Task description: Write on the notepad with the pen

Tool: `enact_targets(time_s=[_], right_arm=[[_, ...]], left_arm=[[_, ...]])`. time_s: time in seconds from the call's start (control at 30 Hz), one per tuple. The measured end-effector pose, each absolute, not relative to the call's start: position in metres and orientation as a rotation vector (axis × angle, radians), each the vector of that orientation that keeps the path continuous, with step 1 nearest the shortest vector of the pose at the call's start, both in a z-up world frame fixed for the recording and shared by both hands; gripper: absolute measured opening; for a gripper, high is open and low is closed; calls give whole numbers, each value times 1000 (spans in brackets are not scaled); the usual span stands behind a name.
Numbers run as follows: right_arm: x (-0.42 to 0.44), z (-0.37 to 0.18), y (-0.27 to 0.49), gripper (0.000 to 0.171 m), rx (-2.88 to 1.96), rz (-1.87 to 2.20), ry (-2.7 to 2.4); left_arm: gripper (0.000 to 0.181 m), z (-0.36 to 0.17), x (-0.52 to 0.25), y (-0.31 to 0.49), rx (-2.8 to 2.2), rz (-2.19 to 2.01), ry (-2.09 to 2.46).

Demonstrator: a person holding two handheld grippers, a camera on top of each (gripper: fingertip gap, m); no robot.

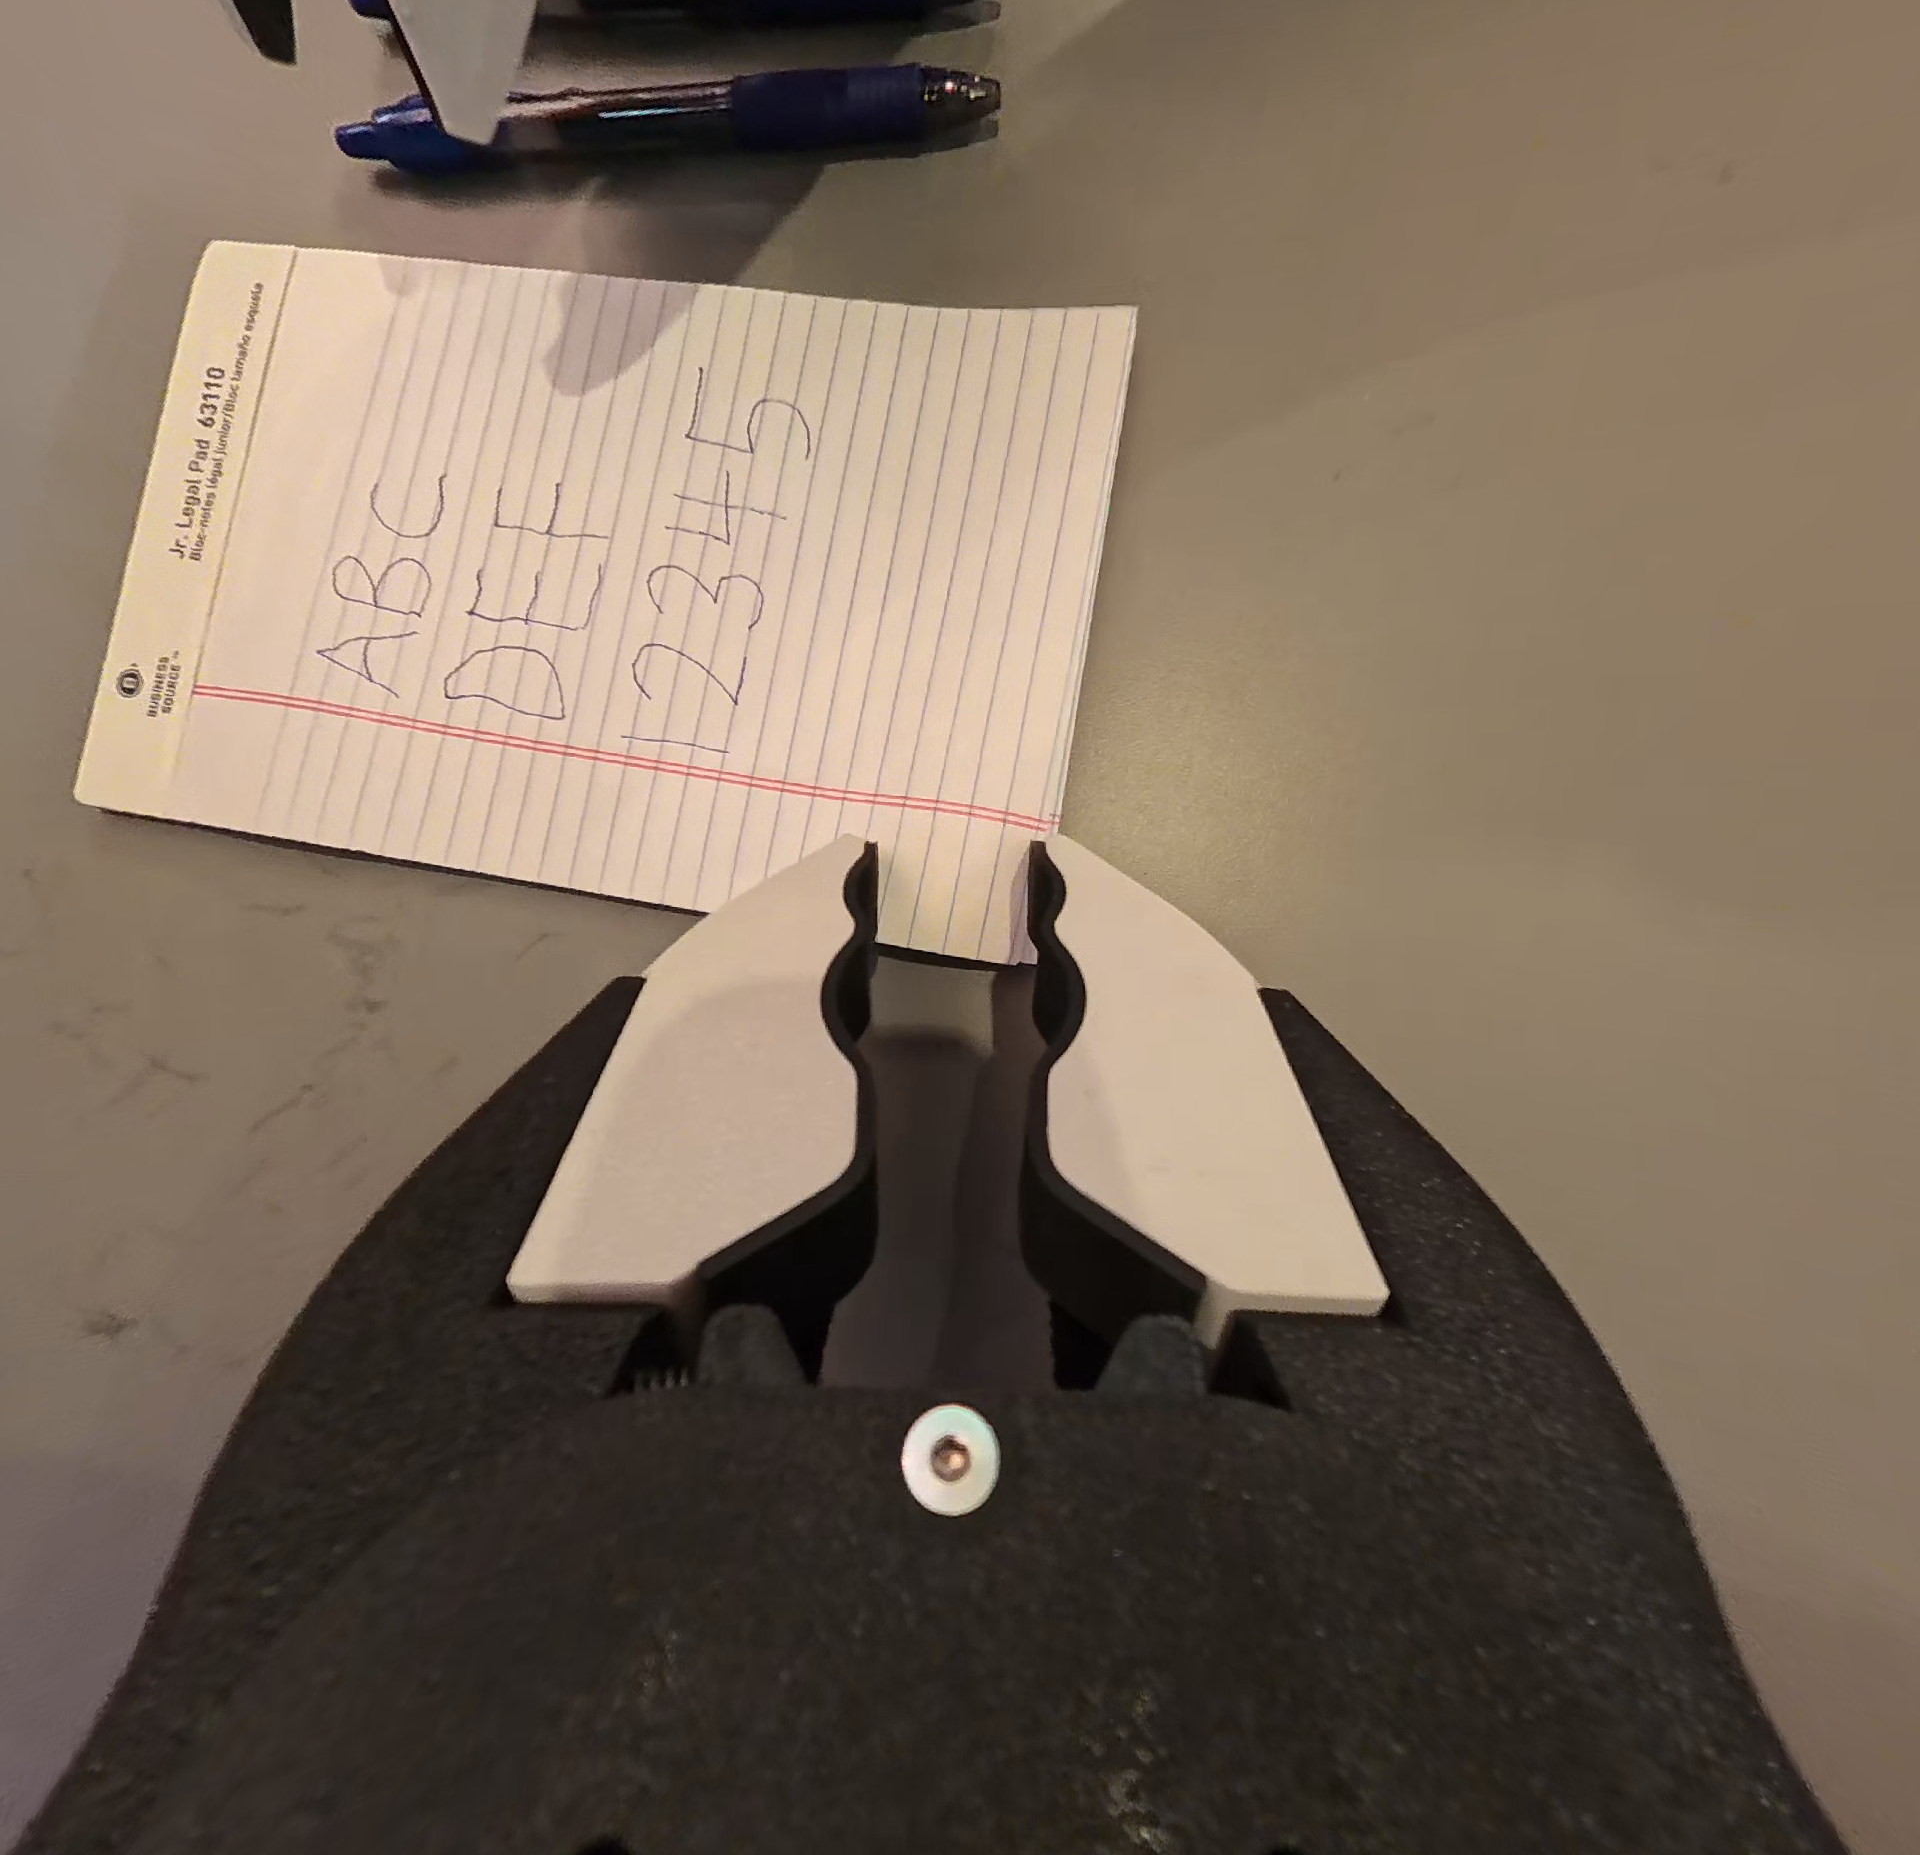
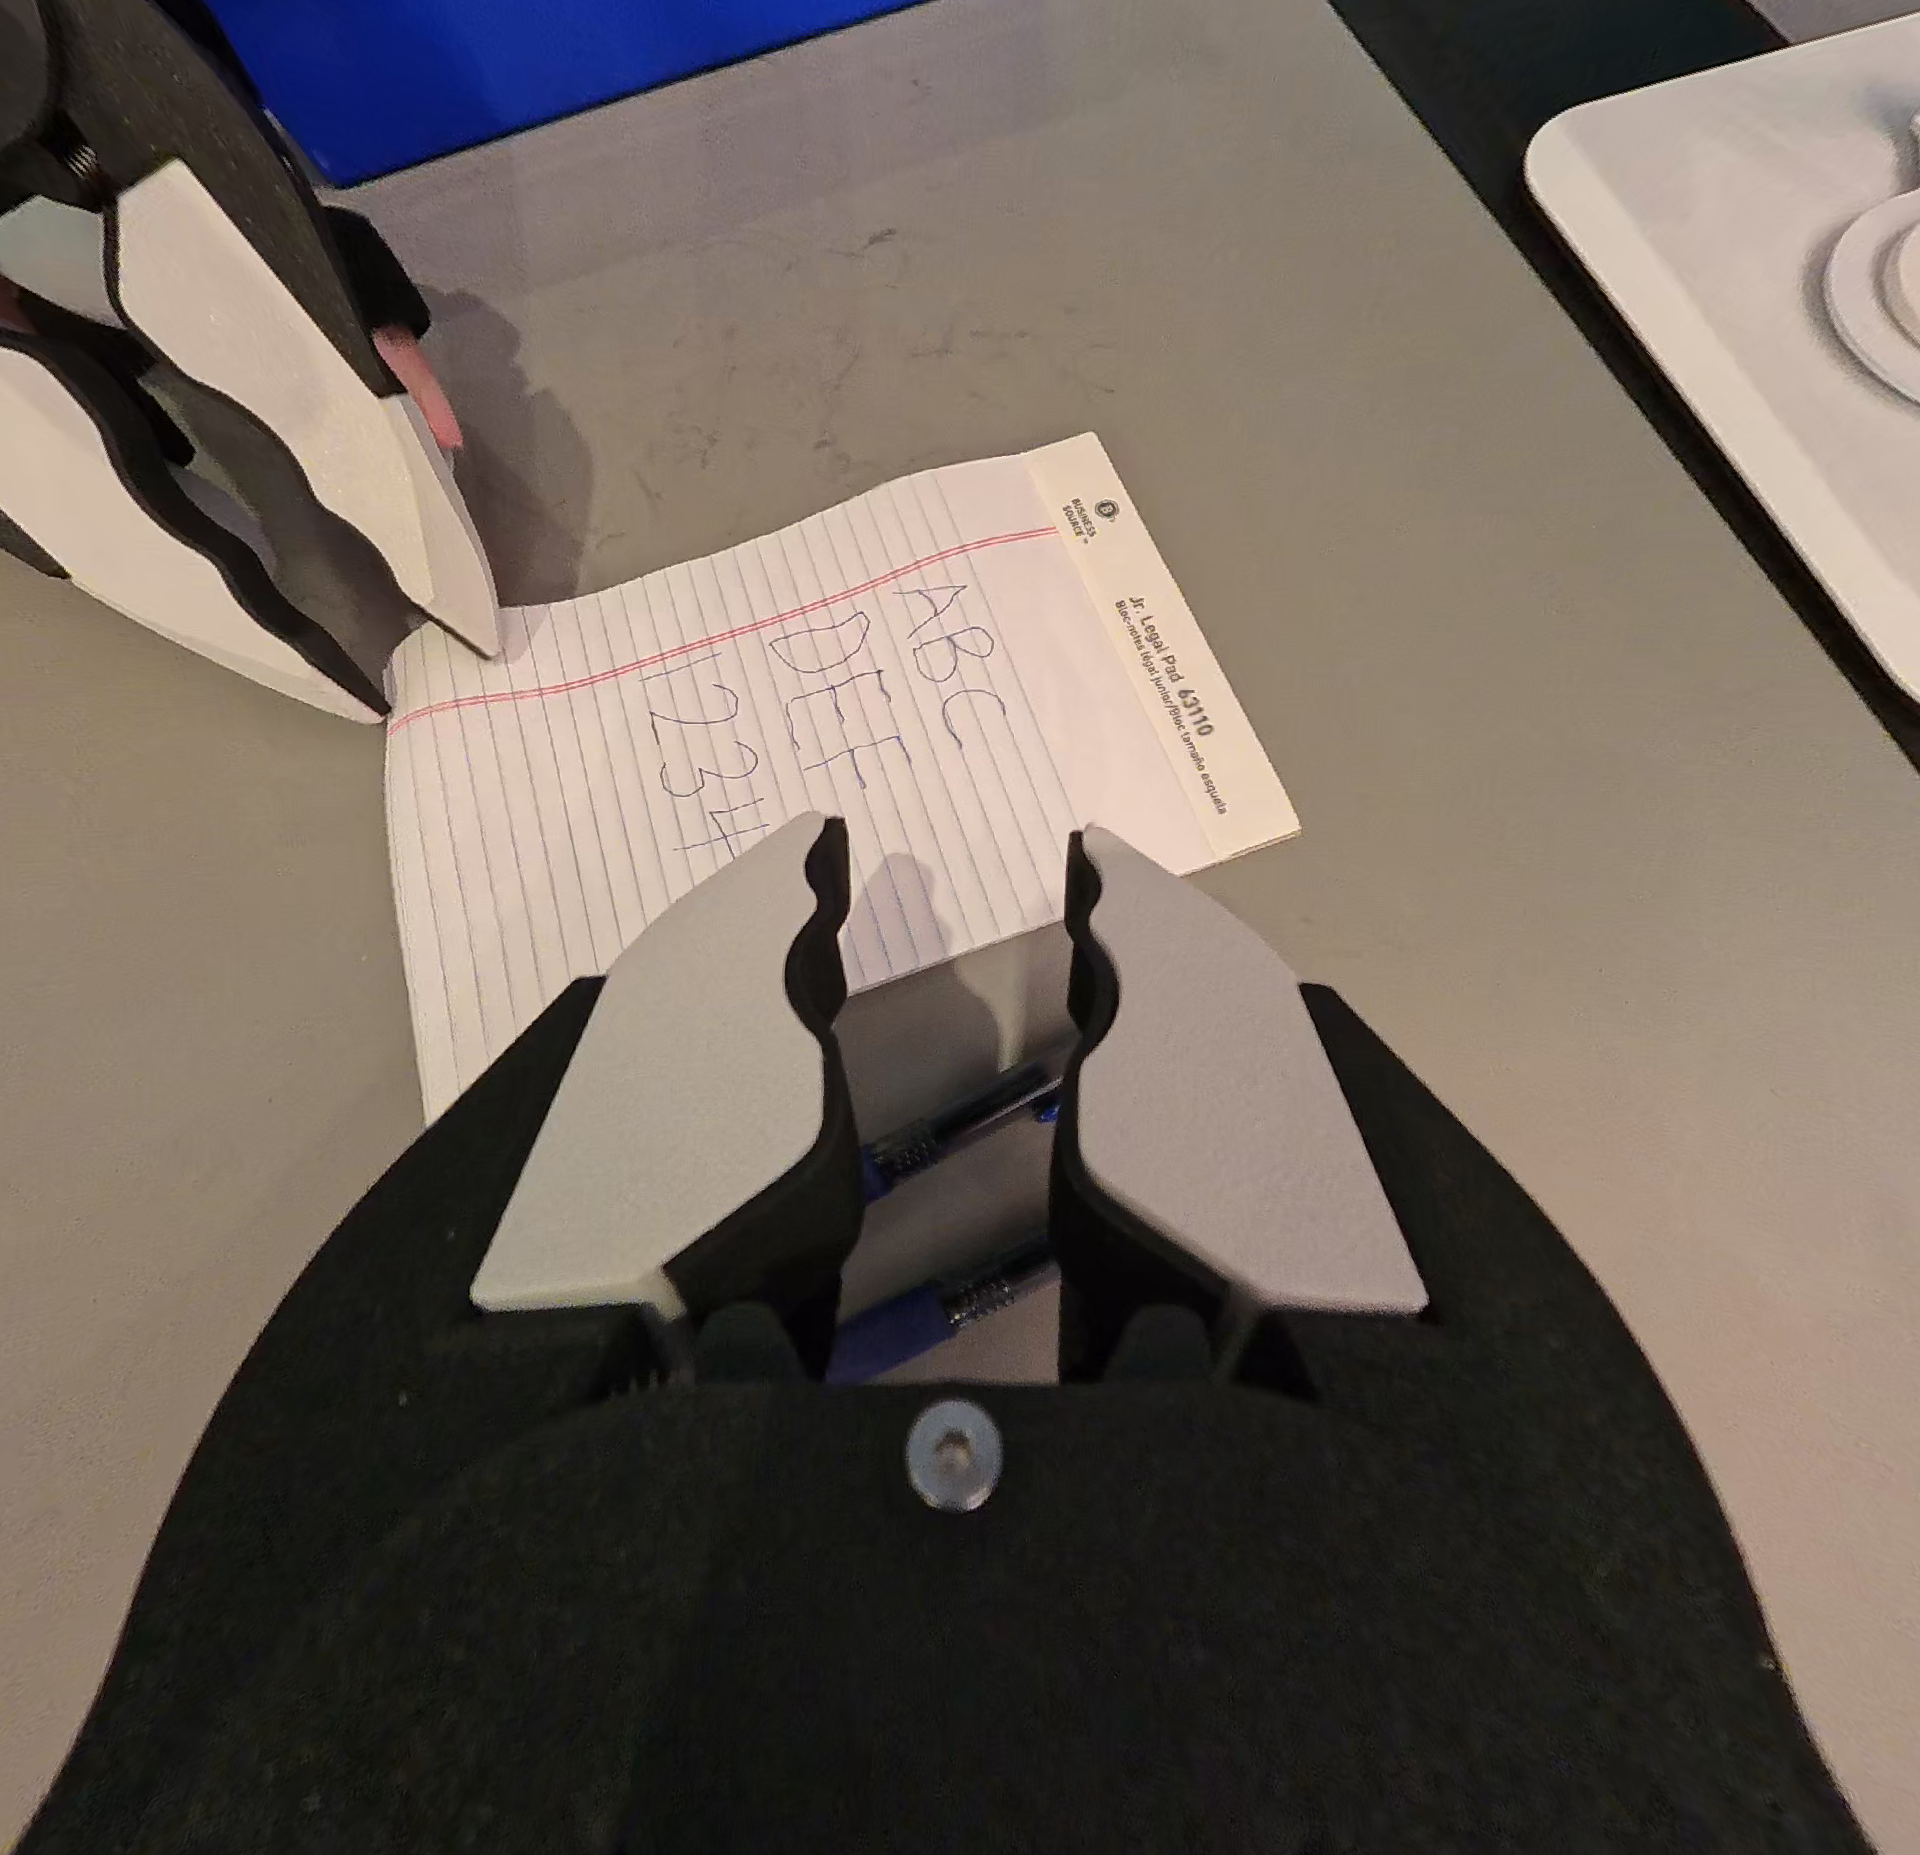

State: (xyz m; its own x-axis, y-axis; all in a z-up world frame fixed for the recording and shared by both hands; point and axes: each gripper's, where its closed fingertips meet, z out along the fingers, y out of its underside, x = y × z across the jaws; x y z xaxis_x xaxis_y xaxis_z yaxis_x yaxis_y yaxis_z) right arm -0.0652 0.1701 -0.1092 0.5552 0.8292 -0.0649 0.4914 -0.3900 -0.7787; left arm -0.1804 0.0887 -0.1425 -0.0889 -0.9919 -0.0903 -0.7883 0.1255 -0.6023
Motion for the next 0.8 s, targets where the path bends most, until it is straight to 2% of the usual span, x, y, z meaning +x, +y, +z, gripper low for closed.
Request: enact_targets(time_s=[0.3,0.8], right_arm=[[-80,-103,156,39,-2007,691,-1137],[-80,-107,155,38,-2022,706,-1145]], left_arm=[[25,-144,-179,94,-1717,-556,1919],[27,-139,-172,83,-1672,-779,1931]])
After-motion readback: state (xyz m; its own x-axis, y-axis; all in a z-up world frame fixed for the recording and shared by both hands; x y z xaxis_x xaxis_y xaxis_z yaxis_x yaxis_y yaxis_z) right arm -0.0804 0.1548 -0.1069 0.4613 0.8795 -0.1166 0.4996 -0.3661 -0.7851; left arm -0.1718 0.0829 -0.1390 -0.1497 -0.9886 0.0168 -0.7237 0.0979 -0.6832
